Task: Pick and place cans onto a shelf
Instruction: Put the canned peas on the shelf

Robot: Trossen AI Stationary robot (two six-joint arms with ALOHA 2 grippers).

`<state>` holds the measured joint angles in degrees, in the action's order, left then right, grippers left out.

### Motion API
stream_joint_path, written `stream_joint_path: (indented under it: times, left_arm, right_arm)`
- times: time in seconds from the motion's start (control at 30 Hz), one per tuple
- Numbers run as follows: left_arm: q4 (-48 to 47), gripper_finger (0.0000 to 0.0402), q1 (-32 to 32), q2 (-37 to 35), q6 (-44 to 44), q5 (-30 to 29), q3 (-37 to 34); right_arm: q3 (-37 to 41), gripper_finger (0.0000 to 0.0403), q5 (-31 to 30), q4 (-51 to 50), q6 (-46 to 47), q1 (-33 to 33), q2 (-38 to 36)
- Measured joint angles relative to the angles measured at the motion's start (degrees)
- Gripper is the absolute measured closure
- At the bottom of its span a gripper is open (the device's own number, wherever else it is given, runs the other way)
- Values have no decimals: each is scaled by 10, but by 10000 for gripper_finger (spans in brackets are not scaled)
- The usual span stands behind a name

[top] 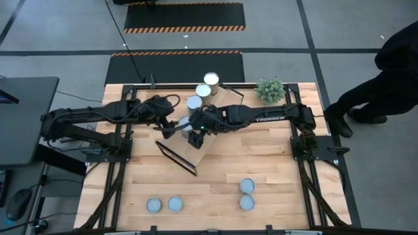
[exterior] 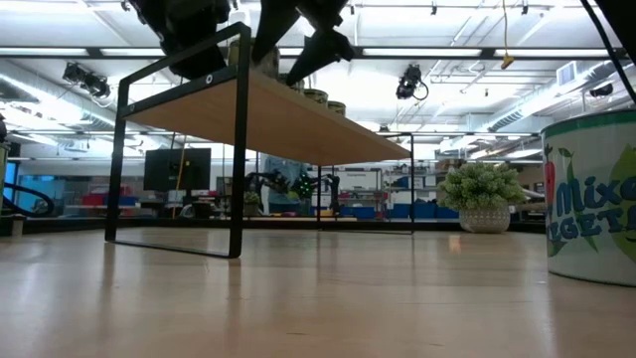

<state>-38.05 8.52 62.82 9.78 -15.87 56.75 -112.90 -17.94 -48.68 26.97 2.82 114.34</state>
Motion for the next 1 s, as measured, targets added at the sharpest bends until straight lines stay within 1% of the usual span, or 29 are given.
stream_joint_path:
  times: [0.13, 0.23, 0.33, 0.47, 0.6, 0.7, 0.77, 1.0]
  left_arm:
    - [-4, 102, 19, -12, -5, 7, 0]
    - [-11, 102, 26, -26, -8, 32, 0]
    - [-17, 102, 27, -39, -15, 75, 0]
    - [-18, 102, 25, -41, -14, 131, 0]
    - [-14, 102, 25, -35, -15, 179, 1]
    - [-9, 102, 25, -26, -15, 180, 0]
    - [-14, 102, 25, -23, -15, 172, 0]
    - [-11, 102, 25, -20, -15, 98, 0]
  right_arm:
    - [0, 56, -2, 0, 5, -3, 0]
    - [-6, 56, 0, -18, -6, -3, 0]
    - [-21, 56, 7, -47, -37, -3, 0]
    - [-22, 56, 22, -89, -61, -3, -1]
    - [-12, 56, 17, -98, -78, -6, -1]
    - [-4, 56, 16, -89, -79, -13, 0]
    - [7, 56, 15, -67, -79, -17, -1]
    - [27, 56, 8, -12, -71, -23, 0]
